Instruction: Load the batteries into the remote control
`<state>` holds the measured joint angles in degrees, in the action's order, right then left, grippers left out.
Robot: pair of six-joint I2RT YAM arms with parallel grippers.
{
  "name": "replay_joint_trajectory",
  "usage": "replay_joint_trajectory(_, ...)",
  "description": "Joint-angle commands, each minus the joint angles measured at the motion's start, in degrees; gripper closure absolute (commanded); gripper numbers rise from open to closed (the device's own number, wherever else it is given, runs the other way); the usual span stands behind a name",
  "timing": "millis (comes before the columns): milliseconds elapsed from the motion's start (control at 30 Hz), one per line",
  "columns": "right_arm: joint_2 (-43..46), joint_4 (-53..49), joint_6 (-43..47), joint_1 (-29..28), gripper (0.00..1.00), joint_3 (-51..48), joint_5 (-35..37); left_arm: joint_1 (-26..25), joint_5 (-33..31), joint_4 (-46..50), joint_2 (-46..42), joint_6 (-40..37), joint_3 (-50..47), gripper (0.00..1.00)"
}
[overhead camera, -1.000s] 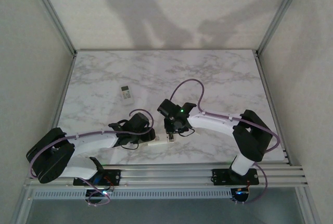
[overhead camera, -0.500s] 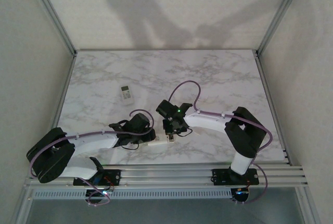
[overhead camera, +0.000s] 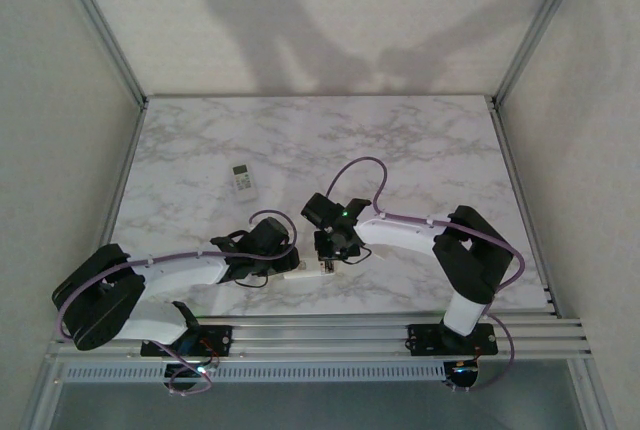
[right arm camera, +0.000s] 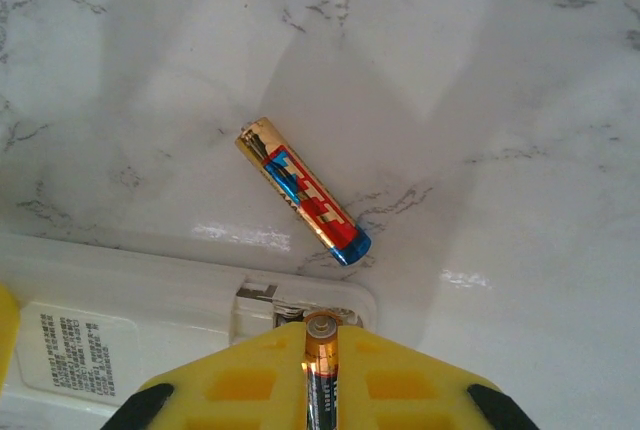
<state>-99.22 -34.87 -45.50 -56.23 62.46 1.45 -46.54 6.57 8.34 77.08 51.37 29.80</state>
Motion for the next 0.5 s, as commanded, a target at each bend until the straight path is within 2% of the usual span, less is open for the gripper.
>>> replay_joint_trajectory(0, 0.0, -3.1, -2.2, -0.1, 0.86, -1.3, -0.5, -2.6, 6.7, -7.3, 4.7, 1.9, -1.2, 0.47)
replay_joint_trajectory(467, -3.7, -1.0, -1.5, -2.4, 0.91, -3.7, 0.0, -3.9, 6.4, -7.8, 5.3, 2.6, -0.9, 0.47)
